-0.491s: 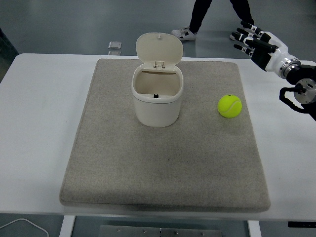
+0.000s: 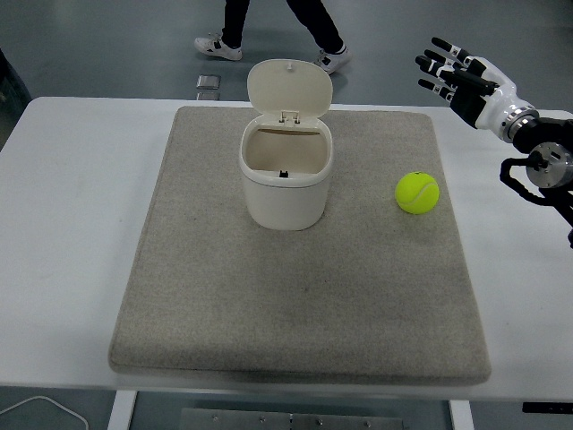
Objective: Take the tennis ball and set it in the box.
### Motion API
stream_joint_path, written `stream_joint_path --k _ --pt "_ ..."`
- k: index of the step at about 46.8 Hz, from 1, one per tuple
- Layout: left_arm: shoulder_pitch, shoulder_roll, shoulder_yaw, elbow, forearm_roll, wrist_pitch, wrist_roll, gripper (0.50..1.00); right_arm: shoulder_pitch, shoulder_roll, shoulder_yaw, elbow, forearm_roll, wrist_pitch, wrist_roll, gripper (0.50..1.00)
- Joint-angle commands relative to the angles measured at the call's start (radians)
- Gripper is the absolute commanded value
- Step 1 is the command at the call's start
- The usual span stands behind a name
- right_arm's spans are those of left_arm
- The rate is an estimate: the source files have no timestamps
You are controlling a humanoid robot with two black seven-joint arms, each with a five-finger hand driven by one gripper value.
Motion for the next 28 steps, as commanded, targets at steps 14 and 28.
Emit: stream_joint_path --k 14,28 --pt "0.000 0.000 -0.002 0.000 0.001 -0.001 0.000 0.992 0.001 -0.006 -0.003 0.002 -0.005 0.004 0.048 0.926" --pt "0.000 0.000 0.000 -0.001 0.001 0.000 0.000 0.992 0.018 -0.023 -0.012 0.006 -0.150 0.005 0.081 0.928"
